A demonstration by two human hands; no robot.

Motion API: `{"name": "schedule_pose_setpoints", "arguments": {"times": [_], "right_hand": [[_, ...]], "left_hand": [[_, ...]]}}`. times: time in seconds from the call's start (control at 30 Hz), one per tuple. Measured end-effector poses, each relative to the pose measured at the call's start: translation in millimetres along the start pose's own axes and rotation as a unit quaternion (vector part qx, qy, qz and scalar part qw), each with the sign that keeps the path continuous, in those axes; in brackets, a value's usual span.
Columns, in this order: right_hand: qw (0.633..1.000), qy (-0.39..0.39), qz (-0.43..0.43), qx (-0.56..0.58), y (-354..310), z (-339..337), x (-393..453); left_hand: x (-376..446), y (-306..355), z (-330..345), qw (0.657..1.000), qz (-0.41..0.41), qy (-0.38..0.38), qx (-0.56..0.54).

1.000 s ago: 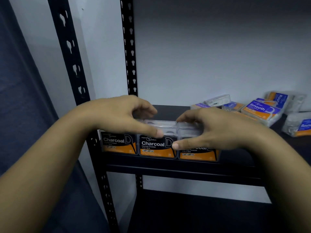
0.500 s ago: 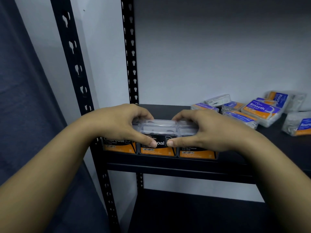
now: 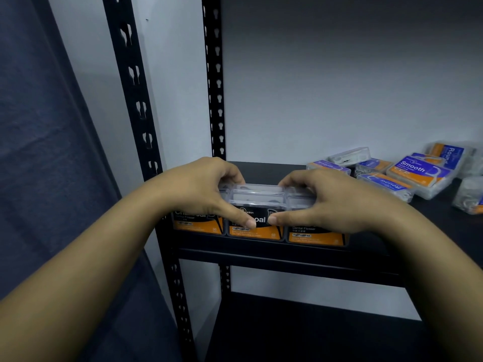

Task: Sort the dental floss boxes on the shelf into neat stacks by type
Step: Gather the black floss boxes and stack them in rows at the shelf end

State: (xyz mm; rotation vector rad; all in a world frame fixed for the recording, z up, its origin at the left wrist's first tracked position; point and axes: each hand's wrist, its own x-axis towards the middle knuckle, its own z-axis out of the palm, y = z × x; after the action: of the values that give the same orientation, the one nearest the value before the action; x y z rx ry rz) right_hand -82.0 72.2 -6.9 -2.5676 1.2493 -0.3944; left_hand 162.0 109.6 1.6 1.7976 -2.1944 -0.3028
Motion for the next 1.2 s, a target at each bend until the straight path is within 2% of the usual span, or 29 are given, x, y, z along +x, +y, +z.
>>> {"name": "schedule_pose_setpoints", "arguments": {"times": [0.7,0.87,1.07,1.2], "right_hand": [[1.0,0.022,0.003,-0.003,-1.5,3.4,-1.8],[1.0,0.019,-0.004,-0.008,-1.3,1.5,-3.7],[0.996,0.056,-0.018,0.063,7.5,-14.1,-13.0],[0.993,0.098,-0.011,0.072,17.4,-31.6,-23.8]], "left_hand": [[-1.1,0.6,0.1,1.0,0.004,-0.002,-0.003],[-1.9,1.9,-3.7,0.999,0.016,-0.006,-0.051],[0.3,12.4,-3.4,0.99,0.03,0.108,-0.085],[1.8,34.3,3.6,0.982,0.052,0.149,-0.103]]}}
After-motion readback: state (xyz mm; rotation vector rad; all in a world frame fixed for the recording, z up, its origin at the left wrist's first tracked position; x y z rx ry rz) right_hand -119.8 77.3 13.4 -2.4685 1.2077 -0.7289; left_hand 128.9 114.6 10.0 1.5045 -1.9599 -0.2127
